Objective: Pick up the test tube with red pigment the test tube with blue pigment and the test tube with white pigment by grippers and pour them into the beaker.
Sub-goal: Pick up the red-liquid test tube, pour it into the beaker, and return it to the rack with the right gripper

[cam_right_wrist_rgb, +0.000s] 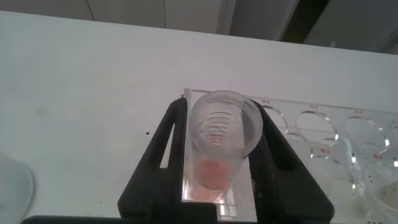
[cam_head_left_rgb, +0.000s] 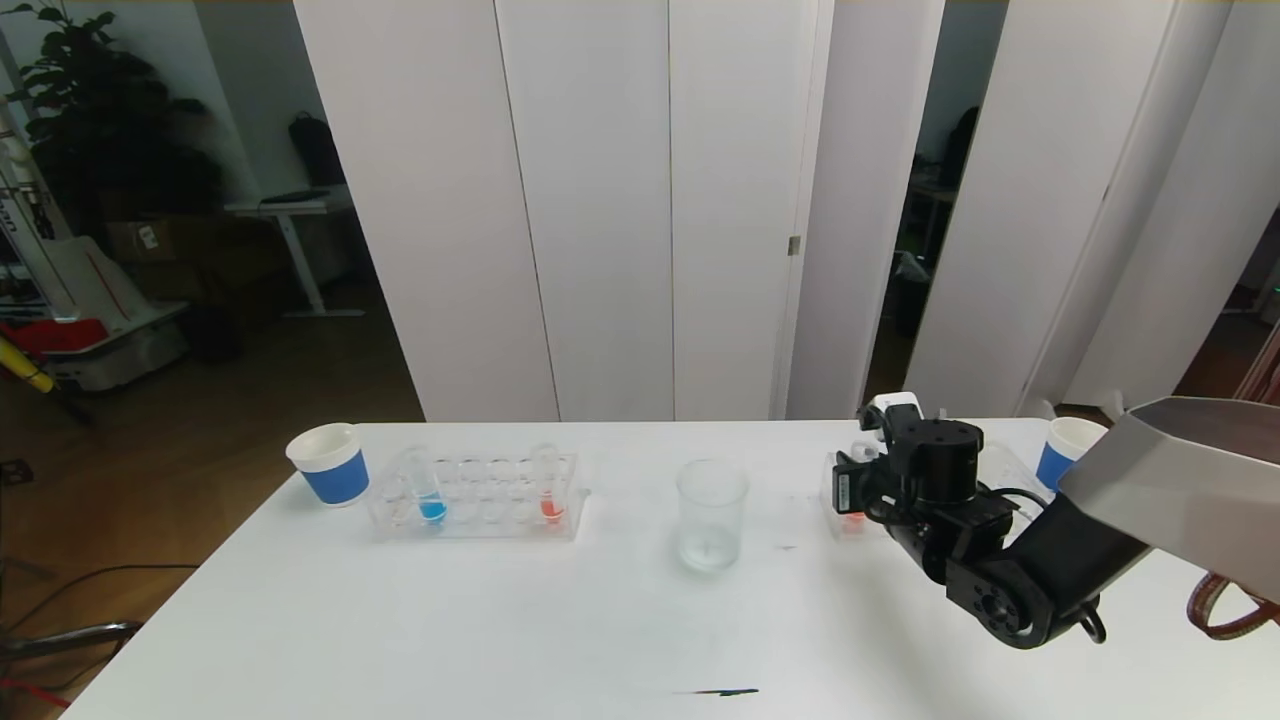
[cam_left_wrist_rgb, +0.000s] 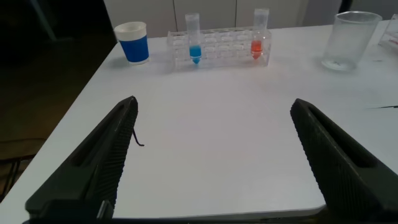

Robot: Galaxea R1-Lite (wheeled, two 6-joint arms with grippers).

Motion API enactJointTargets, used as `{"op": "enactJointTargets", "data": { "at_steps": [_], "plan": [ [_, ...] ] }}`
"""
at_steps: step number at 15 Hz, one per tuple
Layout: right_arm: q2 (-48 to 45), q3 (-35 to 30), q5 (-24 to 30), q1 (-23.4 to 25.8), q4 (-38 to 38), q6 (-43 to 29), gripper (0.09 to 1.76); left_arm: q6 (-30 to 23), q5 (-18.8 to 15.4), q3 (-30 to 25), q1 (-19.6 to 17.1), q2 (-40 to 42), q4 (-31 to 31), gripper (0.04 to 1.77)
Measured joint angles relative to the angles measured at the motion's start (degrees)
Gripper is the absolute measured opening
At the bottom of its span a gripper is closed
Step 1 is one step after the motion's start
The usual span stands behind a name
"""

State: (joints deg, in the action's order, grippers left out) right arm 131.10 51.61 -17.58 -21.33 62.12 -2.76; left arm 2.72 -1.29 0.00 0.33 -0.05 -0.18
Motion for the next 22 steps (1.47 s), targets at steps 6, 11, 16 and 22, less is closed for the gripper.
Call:
{"op": "enactJointTargets", "data": {
  "at_steps": [6, 11, 16, 22],
  "plan": [
    [0.22, 0.09, 0.09, 0.09, 0.00, -0.13, 0.58, 0.00, -0.05, 0.00, -0.02, 0.00, 0.00, 1.75],
    [0.18, 0.12, 0.11, 0.09, -0.02, -0.11, 0.58, 0.00, -0.02, 0.00, 0.02, 0.00, 0.00, 1.75],
    [-1.66, 0.41, 0.22, 0.28, -1.93, -2.83, 0.58, -0.02, -0.02, 0.00, 0.02, 0.00, 0.00, 1.75],
    [-8.50, 5.63, 0.49, 0.28, -10.53, -2.61, 0.58, -0.02, -0.02, 0.00, 0.02, 0.00, 0.00, 1.75]
  ]
}}
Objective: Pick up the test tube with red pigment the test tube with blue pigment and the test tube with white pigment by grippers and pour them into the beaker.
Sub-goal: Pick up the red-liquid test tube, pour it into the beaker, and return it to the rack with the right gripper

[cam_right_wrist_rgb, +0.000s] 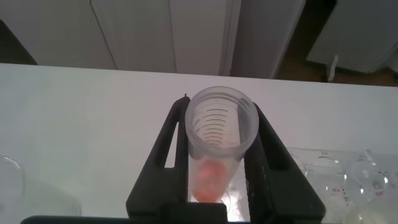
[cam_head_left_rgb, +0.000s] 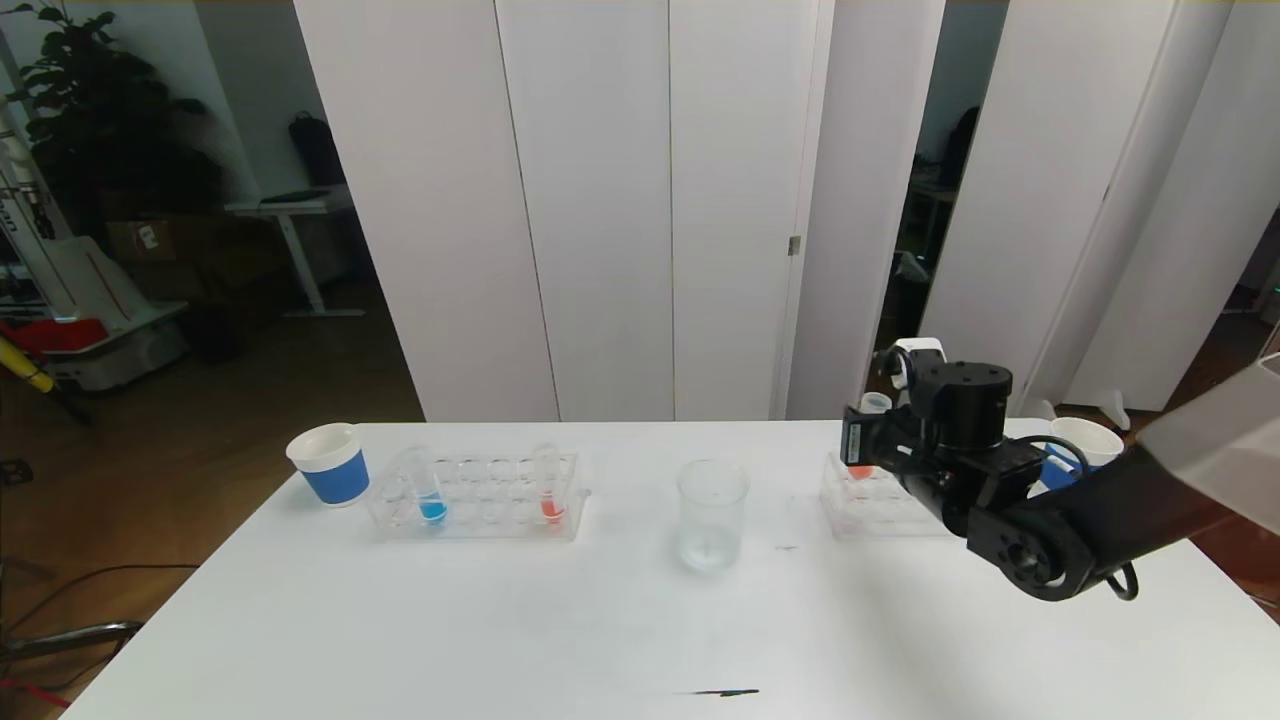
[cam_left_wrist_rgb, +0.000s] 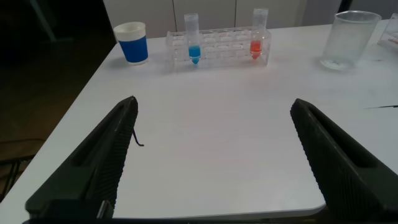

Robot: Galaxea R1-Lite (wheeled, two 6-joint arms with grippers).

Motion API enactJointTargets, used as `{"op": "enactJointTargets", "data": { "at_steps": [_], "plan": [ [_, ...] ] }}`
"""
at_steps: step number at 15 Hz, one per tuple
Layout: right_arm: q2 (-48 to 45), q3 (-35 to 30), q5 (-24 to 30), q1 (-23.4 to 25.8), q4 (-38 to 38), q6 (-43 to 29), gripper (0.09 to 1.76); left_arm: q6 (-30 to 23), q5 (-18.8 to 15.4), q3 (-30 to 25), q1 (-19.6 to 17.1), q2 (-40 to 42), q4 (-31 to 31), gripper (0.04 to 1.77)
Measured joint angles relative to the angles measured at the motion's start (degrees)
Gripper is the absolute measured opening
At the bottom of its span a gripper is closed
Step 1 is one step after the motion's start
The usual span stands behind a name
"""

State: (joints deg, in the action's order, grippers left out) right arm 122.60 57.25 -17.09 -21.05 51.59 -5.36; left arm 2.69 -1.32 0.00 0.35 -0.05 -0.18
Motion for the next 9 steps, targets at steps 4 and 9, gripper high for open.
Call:
{"op": "enactJointTargets", "data": {
  "at_steps": [4, 9],
  "plan": [
    [-2.97, 8.68, 1.39, -0.33, -3.67, 0.05, 0.58, 0.02, 0.00, 0.00, 0.00, 0.00, -0.02, 1.75],
    [-3.25, 18.12, 24.59, 0.05, -4.27, 6.40, 0.58, 0.00, 0.02, 0.00, 0.00, 0.00, 0.00, 1.75]
  ]
}}
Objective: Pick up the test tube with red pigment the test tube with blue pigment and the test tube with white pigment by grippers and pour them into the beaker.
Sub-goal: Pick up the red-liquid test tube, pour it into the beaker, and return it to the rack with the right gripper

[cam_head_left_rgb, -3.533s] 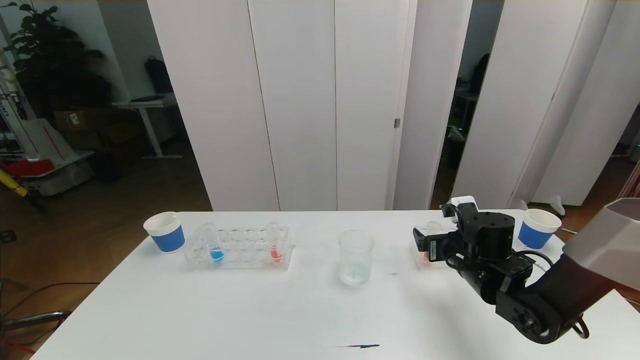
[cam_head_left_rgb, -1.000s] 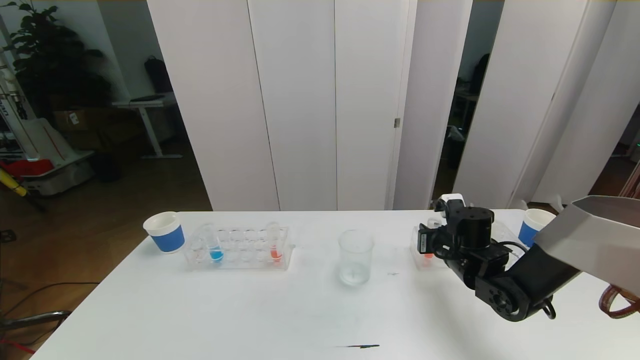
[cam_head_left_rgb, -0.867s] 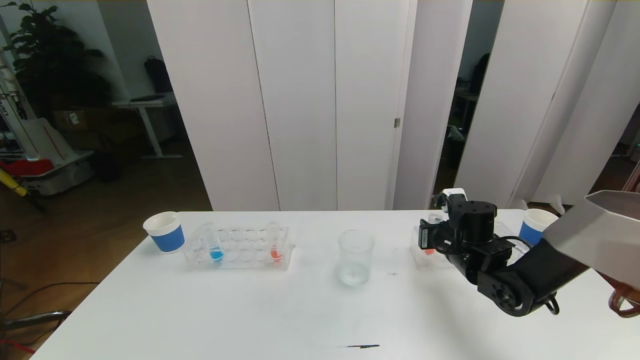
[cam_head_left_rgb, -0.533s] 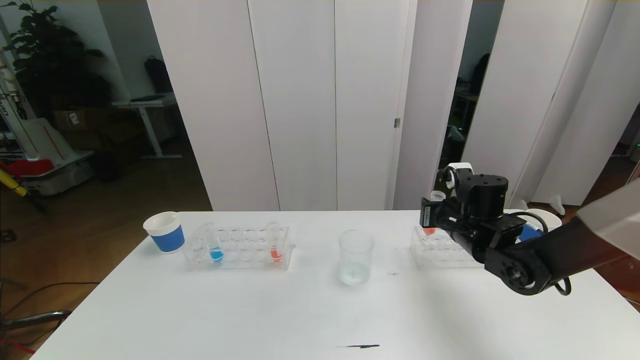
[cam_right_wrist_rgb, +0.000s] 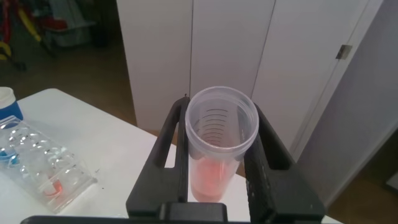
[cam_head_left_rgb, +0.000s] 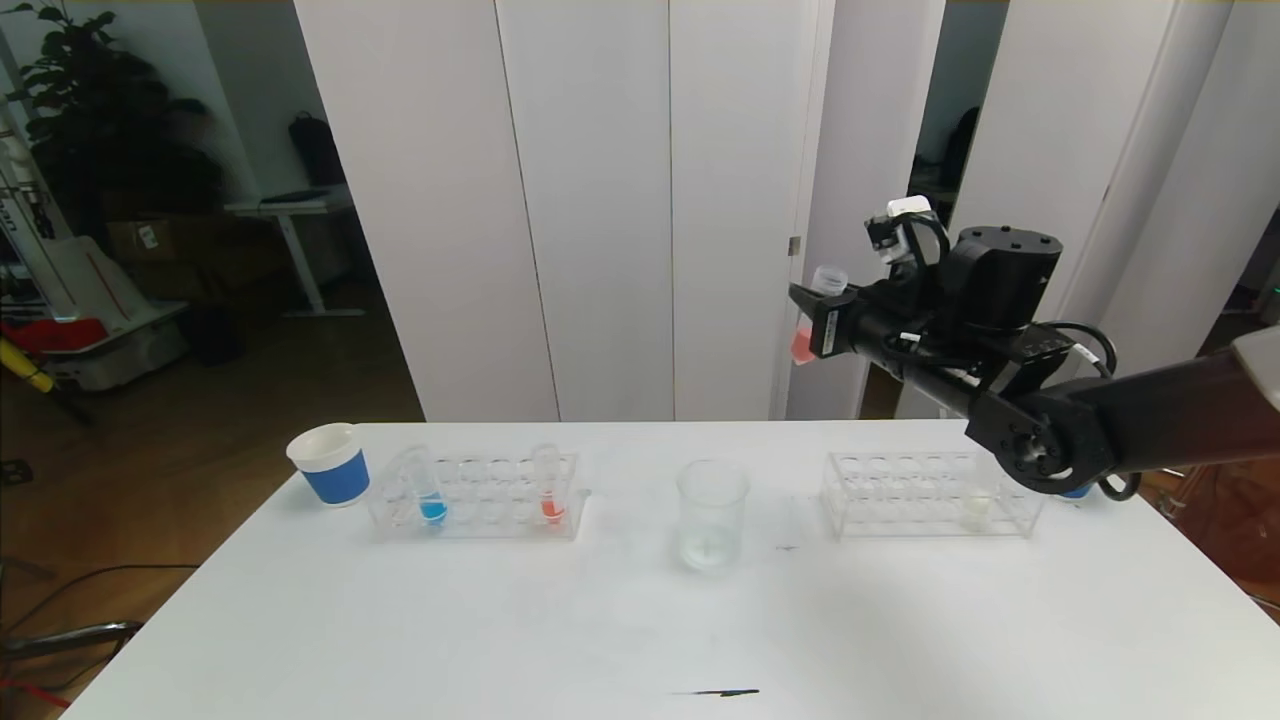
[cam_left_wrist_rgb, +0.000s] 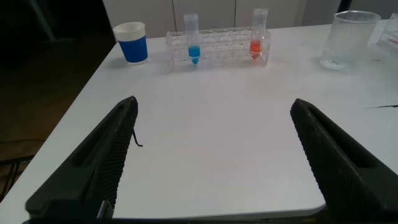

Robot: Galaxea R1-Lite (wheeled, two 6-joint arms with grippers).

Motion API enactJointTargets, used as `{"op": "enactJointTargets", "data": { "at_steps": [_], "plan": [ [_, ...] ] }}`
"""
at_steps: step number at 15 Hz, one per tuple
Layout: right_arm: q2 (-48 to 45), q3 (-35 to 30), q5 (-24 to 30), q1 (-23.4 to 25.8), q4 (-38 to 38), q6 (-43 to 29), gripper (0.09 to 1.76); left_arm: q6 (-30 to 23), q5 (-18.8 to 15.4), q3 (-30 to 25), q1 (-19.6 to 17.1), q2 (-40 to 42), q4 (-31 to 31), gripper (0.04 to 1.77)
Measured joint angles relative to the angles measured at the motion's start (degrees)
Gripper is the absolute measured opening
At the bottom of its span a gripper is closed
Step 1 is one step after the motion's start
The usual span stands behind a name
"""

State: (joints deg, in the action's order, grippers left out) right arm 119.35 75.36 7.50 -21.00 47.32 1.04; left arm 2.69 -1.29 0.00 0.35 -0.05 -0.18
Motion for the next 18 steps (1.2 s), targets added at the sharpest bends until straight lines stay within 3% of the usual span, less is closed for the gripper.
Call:
{"op": "enactJointTargets", "data": {
  "at_steps": [2, 6, 12, 18],
  "plan": [
    [0.33, 1.95, 9.73, 0.48, -1.57, 1.07, 0.58, 0.00, -0.02, 0.00, 0.00, 0.00, 0.00, 1.75],
    [1.94, 2.76, 18.49, 0.22, -3.78, 2.12, 0.58, 0.00, -0.02, 0.00, 0.00, 0.00, -0.02, 1.75],
    [4.58, 1.43, 18.91, -0.51, -3.75, 11.84, 0.58, 0.00, -0.02, 0.00, 0.00, 0.00, 0.00, 1.75],
    [6.03, -1.33, 18.69, -1.16, 1.79, 28.28, 0.58, 0.02, -0.02, 0.00, 0.00, 0.00, 0.00, 1.75]
  ]
}}
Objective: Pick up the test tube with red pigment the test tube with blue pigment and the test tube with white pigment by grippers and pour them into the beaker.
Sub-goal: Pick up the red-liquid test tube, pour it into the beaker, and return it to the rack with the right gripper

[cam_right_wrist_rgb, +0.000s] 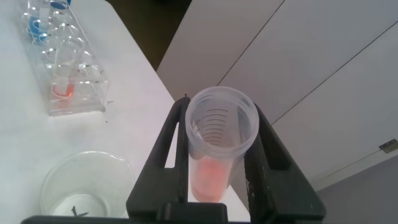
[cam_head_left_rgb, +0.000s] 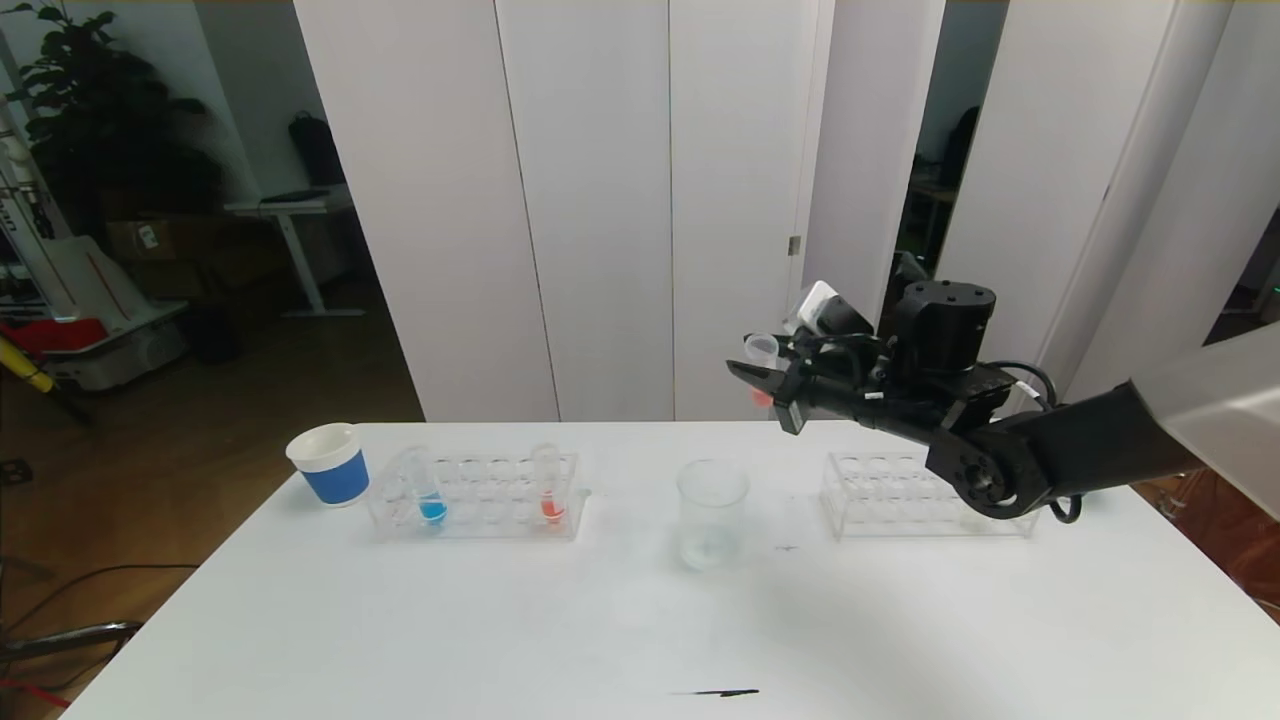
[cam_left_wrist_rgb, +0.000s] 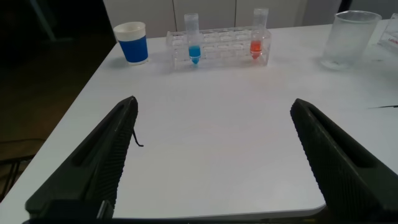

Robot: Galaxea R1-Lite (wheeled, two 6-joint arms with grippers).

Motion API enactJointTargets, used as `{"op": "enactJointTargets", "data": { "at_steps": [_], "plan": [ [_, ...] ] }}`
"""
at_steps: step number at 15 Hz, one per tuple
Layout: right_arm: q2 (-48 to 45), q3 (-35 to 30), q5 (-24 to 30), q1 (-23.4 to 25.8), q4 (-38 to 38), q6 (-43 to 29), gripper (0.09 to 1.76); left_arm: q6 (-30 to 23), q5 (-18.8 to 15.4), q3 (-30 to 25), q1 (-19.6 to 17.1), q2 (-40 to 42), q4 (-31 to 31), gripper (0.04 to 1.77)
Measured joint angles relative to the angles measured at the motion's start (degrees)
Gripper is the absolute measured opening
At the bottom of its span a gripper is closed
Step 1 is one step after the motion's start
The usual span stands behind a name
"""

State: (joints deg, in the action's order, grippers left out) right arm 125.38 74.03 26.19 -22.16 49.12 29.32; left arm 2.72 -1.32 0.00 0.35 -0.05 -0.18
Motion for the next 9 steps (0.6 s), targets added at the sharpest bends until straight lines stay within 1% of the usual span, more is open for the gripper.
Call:
{"op": "enactJointTargets", "data": {
  "at_steps": [3, 4, 6, 9],
  "plan": [
    [0.54, -2.82, 0.73, 0.00, 4.72, 6.73, 0.58, 0.00, 0.00, 0.00, 0.00, 0.00, 0.00, 1.75],
    [0.67, -3.56, 2.23, 0.06, 5.49, 9.22, 0.58, -0.02, 0.00, 0.00, 0.00, 0.00, 0.00, 1.75],
    [0.83, -4.35, 6.94, 0.78, 6.89, 14.53, 0.58, -0.02, 0.00, 0.00, 0.00, 0.00, 0.00, 1.75],
    [1.13, -4.41, 10.50, 1.96, 7.46, 26.60, 0.58, 0.00, 0.00, 0.00, 0.00, 0.00, 0.02, 1.75]
  ]
}}
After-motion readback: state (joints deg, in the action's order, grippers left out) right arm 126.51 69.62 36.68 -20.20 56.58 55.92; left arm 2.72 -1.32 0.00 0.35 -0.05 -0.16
